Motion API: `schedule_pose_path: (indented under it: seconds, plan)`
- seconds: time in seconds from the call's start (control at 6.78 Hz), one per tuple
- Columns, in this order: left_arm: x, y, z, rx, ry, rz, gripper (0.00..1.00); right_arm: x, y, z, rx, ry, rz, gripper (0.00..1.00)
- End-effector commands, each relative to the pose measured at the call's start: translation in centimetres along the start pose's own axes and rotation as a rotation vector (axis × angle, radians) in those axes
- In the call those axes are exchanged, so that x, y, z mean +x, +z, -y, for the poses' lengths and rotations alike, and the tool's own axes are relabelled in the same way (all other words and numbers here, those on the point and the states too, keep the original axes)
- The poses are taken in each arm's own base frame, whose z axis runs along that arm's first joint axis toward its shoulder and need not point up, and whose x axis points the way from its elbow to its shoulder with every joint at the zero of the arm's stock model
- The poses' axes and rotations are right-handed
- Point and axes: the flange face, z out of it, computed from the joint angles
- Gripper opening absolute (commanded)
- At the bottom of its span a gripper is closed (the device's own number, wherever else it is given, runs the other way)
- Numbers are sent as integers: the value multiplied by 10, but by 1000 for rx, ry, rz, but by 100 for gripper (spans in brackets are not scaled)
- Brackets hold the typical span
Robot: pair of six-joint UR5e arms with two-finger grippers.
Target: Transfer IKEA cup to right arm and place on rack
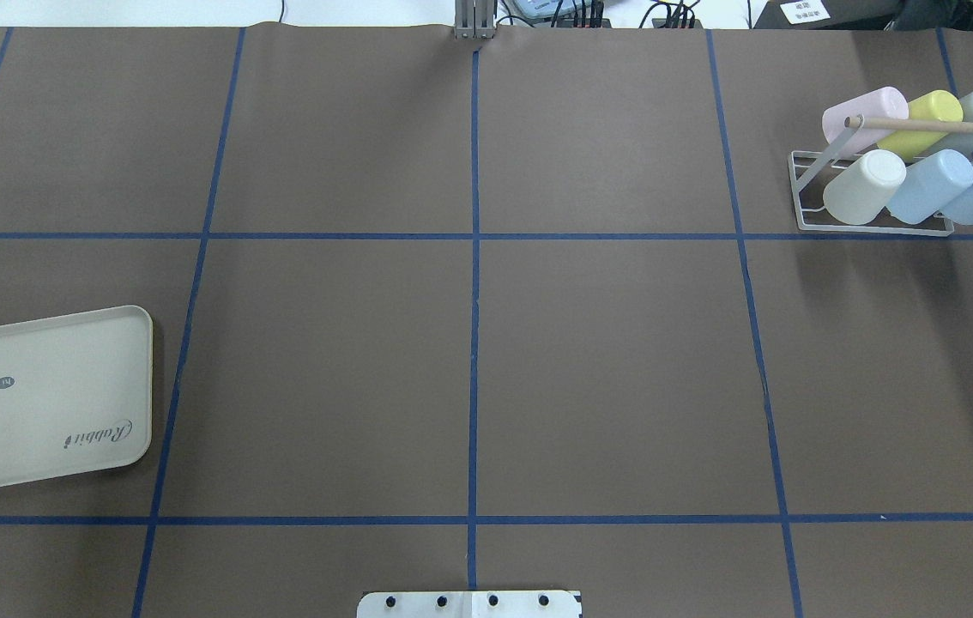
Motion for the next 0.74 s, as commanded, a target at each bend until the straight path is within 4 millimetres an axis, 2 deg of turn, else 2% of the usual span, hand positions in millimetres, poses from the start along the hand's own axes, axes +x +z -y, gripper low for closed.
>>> schedule_pose_path:
  seconds: [0.0,0.59]
  plan:
    - [1,-1,1,2,2,-1,100,0,0,2,0,1,0,100]
    - [2,-2,5,5,4,0,100,-1,0,2,0,-2,0,100]
